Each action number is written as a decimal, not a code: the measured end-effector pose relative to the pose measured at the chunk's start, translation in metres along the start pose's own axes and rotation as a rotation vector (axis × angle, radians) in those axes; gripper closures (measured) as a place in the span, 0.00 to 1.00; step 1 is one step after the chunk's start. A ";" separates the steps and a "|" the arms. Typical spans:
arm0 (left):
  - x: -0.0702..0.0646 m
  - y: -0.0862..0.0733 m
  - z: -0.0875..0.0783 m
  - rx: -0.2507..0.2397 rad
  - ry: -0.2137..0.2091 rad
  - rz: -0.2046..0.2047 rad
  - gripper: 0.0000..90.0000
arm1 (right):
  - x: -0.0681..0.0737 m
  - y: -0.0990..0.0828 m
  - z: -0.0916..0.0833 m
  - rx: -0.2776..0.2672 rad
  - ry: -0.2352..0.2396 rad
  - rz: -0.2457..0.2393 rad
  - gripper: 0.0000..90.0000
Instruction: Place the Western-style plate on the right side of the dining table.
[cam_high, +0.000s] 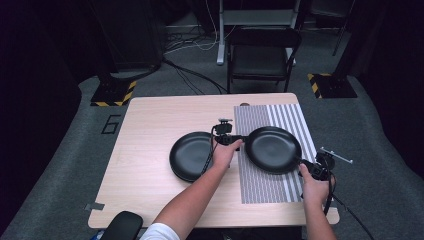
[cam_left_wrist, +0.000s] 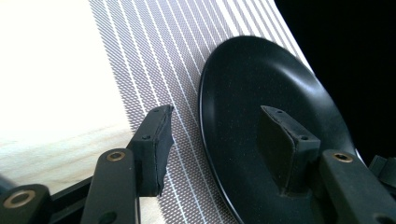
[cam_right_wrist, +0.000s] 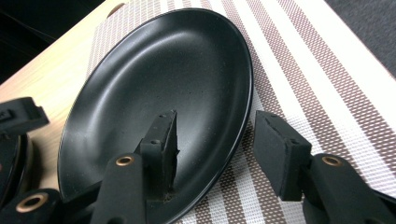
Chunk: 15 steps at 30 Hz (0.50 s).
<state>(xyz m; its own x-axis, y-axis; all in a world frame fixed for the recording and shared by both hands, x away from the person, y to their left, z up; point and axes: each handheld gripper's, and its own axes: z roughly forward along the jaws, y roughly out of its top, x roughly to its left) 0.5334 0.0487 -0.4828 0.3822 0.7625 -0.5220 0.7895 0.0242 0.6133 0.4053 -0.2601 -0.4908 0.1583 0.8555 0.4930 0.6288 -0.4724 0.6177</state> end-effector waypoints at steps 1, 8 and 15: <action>0.001 0.001 -0.002 -0.003 -0.001 0.002 0.50 | 0.000 0.000 -0.001 -0.001 -0.004 -0.026 0.55; 0.006 0.005 -0.017 -0.028 0.003 0.010 0.51 | 0.007 0.003 -0.008 -0.012 0.013 -0.062 0.55; 0.023 0.014 -0.043 -0.057 0.022 0.026 0.51 | 0.009 0.004 -0.014 -0.020 0.037 -0.063 0.56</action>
<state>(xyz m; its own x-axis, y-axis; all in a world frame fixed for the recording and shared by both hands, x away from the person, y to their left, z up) 0.5325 0.0943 -0.4613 0.3909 0.7777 -0.4923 0.7505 0.0404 0.6596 0.3983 -0.2574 -0.4754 0.0904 0.8756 0.4745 0.6209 -0.4221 0.6605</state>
